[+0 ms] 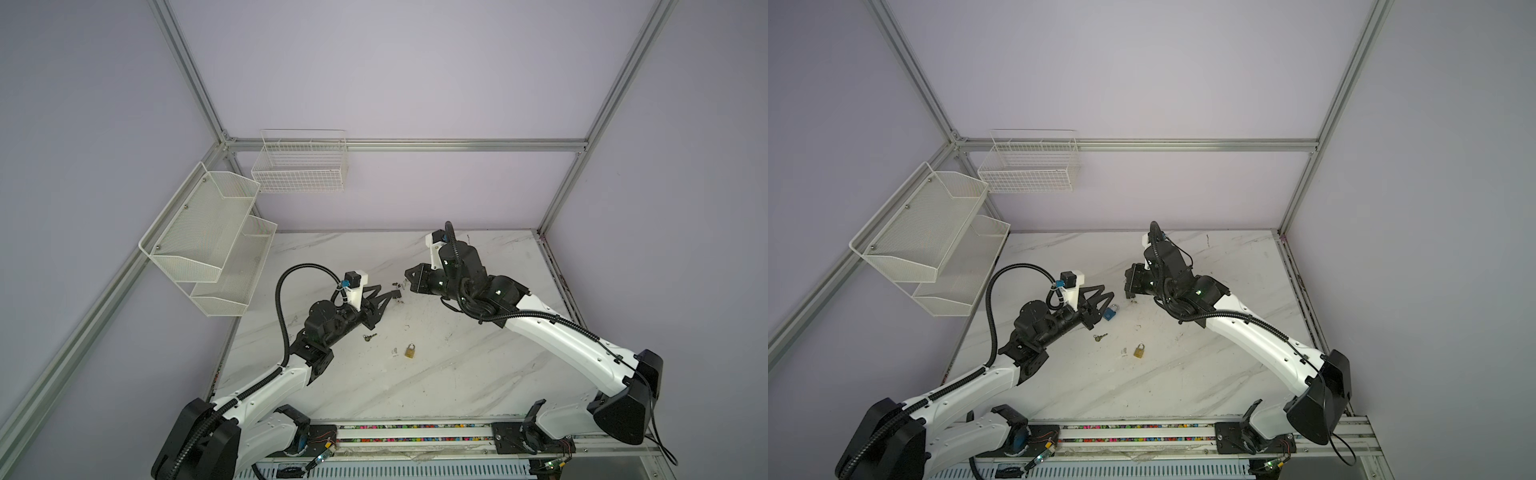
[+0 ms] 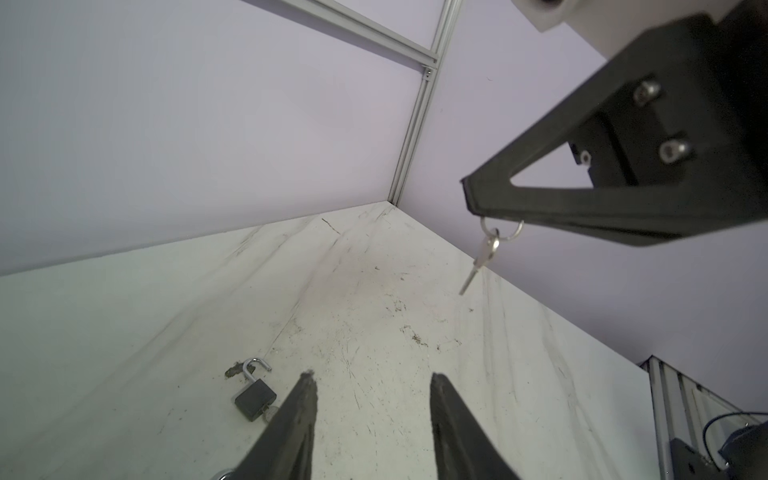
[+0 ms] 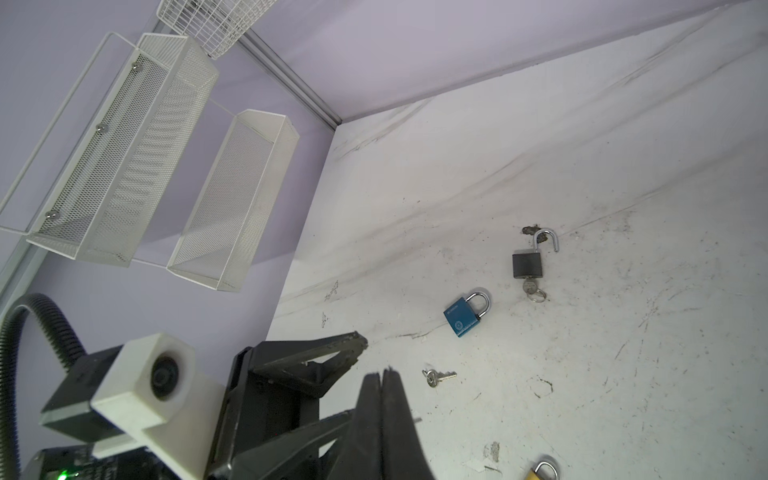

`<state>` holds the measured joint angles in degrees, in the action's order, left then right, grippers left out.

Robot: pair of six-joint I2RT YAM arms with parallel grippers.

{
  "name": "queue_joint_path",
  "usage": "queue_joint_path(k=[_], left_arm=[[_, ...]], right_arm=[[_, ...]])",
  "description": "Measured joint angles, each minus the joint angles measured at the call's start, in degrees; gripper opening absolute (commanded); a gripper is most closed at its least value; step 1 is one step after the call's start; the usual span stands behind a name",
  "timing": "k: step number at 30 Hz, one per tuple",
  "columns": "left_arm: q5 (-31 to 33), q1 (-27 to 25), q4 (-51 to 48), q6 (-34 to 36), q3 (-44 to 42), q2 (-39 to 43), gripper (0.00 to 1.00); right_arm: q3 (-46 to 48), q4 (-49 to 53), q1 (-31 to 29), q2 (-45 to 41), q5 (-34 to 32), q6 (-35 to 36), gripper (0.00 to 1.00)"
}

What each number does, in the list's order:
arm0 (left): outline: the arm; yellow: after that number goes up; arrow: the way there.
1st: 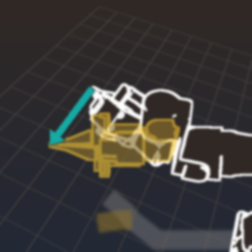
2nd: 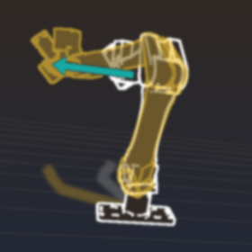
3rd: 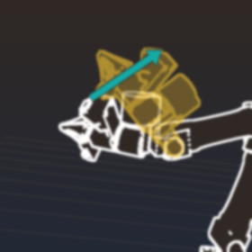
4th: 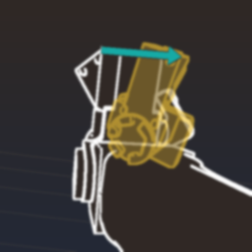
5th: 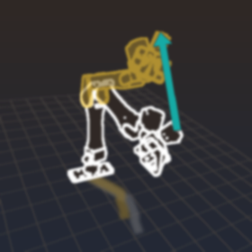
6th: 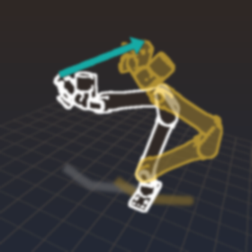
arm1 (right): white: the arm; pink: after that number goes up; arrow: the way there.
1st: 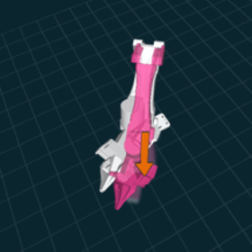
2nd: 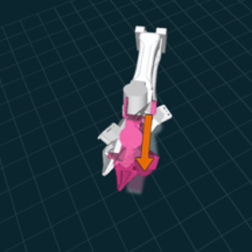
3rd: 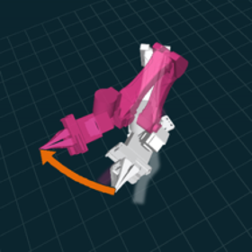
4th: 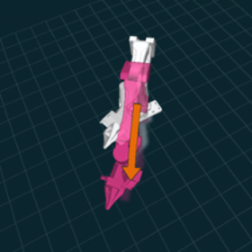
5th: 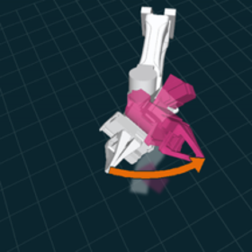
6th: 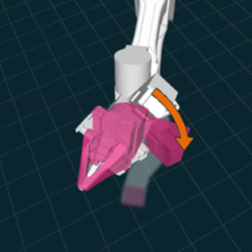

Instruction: Unlock with the key

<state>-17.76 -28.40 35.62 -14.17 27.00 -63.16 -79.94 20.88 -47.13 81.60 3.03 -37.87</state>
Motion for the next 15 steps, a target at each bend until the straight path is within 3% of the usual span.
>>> queue_joint_path(k=[9, 15], left_arm=[[0.6, -7.5, 8.7, 13.6, -0.5, -3.3, 0.36], [3.4, -8.5, 12.3, 16.0, -0.5, -5.7, 0.29]], right_arm=[[-2.4, 4.2, 0.0, 1.2, 3.4, 0.0, 0.0], [-2.4, 4.7, 0.0, 1.2, 4.5, 0.0, 0.0]])
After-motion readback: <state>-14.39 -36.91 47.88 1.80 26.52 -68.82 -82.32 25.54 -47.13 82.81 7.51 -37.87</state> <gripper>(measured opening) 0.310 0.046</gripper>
